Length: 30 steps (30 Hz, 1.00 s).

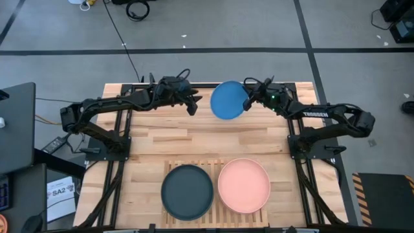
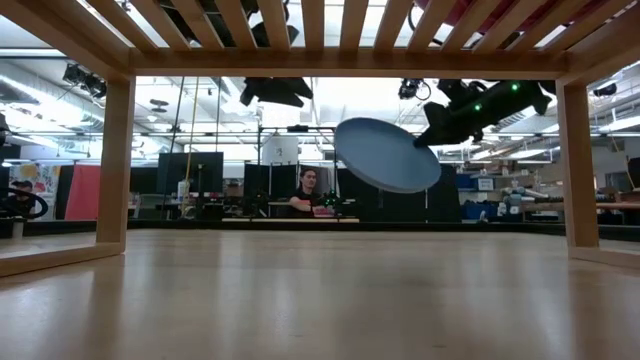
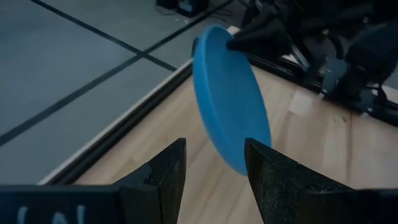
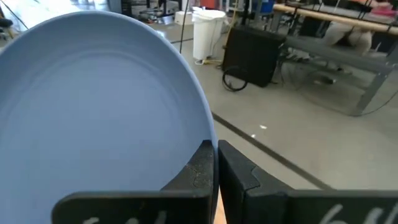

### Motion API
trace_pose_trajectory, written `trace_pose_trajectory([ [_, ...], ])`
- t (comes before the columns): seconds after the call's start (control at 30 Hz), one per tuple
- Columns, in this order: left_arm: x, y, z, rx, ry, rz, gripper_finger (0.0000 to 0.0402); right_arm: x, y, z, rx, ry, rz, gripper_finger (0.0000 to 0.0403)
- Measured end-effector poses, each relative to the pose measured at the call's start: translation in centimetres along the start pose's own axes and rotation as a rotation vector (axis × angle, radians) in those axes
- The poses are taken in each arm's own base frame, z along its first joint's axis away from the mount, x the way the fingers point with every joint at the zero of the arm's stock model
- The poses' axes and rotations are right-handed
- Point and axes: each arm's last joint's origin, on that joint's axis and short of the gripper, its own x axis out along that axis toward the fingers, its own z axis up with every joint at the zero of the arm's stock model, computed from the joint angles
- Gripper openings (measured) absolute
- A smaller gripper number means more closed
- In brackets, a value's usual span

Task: Place and stack plates onto a shelf
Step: Stack the blue plate on top of the black plate on the shelf

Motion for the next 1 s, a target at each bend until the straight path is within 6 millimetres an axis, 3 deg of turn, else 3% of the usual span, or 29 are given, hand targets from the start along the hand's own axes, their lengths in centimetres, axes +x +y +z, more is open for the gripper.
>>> trace_pose_trajectory([
  [0.8, 0.0, -0.1, 0.2, -0.001, -0.026, 0.002, 0.0169, -2.7, 6.3, 2.0, -0.189, -0.162, -0.221, 0.0012],
  [1.0, -0.1, -1.0, 0.3, 0.008, -0.043, -0.028, 0.0169, -3.6, 7.7, 1.9, -0.188, -0.16, -0.241, 0.0012],
])
